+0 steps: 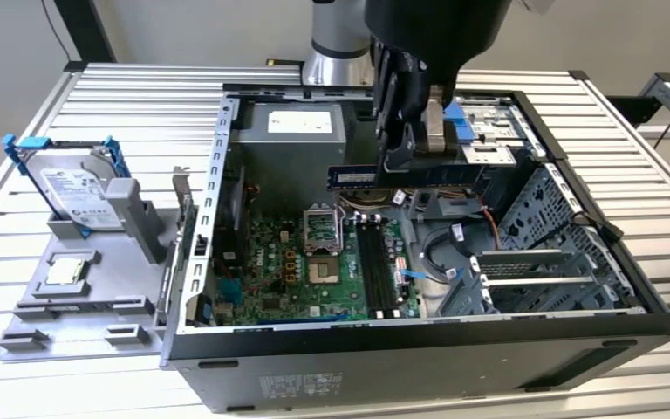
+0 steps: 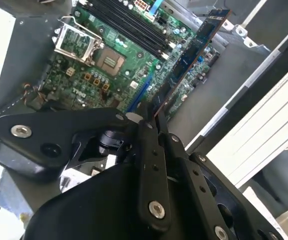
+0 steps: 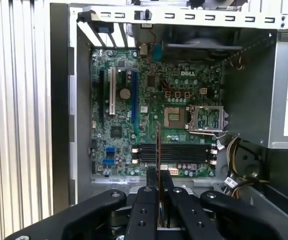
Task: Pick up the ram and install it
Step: 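Pick up the ram and move it above insertion slot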
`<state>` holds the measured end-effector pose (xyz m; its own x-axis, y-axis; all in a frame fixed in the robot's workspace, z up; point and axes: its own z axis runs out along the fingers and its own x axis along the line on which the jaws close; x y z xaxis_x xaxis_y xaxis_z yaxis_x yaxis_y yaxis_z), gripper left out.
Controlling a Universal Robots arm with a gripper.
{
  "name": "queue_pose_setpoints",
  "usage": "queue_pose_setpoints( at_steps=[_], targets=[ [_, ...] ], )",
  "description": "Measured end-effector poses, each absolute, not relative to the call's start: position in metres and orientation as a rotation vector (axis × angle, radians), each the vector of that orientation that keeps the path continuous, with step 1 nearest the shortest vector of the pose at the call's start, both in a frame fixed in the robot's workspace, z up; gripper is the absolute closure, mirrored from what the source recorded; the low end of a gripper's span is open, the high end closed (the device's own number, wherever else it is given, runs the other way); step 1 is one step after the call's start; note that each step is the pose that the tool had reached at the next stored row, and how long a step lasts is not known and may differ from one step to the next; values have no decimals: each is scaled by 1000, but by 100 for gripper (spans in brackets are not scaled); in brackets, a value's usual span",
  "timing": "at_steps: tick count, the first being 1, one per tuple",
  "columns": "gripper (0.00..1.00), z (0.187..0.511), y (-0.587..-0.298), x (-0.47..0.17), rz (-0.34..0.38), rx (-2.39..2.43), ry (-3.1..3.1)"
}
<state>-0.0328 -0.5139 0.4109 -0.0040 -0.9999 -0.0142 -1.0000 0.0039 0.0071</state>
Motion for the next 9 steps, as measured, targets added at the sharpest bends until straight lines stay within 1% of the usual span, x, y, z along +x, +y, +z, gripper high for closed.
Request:
queue_pose_setpoints(
  at_steps=[9],
  targets=[
    [100, 408, -492, -33, 24, -2209, 2227]
  ],
)
